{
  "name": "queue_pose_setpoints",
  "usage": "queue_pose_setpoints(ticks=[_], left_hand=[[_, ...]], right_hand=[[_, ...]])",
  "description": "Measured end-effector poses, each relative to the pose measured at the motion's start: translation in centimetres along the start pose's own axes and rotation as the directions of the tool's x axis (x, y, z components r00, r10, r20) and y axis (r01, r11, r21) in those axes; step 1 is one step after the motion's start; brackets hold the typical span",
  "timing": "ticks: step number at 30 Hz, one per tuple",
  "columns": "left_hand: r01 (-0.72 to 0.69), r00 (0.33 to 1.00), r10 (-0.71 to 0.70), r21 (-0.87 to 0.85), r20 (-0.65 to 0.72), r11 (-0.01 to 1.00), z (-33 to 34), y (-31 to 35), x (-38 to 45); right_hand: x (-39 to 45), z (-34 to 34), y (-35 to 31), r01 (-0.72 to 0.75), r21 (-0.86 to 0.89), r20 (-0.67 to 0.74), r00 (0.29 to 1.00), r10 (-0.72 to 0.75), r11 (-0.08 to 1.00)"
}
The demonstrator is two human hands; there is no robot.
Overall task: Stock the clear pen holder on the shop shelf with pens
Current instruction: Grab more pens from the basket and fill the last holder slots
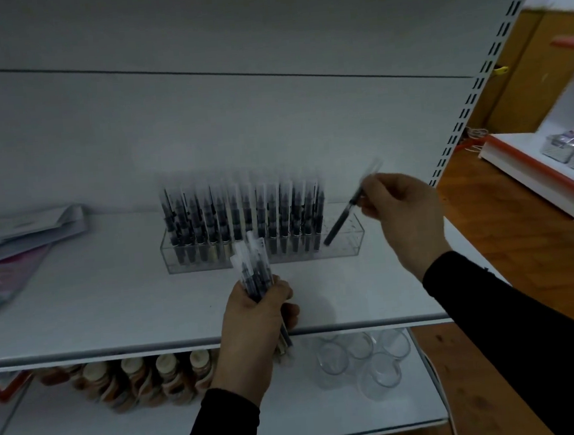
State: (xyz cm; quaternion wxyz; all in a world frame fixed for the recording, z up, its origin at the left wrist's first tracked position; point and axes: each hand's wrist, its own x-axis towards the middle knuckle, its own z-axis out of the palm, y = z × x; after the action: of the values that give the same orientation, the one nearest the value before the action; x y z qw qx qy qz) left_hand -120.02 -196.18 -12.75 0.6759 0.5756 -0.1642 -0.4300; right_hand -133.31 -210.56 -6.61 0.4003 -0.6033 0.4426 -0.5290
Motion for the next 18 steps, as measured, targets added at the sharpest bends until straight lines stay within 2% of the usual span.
queue_pose_setpoints(ticks=[5,18], left_hand=[[-0.004,1.000,0.004,0.008,0.008,1.000,0.0,-0.1,0.1],[-0.023,0.999,0.023,0.017,0.023,1.000,0.0,-0.1,0.3]], right_hand=[[2.2,0.5,-0.6,0.143,-0.183,-0.039,0.988,-0.153,0.973],[3.2,2.6,-0.2,0.284,-0.385,0.112,0.959,-0.261,0.878]])
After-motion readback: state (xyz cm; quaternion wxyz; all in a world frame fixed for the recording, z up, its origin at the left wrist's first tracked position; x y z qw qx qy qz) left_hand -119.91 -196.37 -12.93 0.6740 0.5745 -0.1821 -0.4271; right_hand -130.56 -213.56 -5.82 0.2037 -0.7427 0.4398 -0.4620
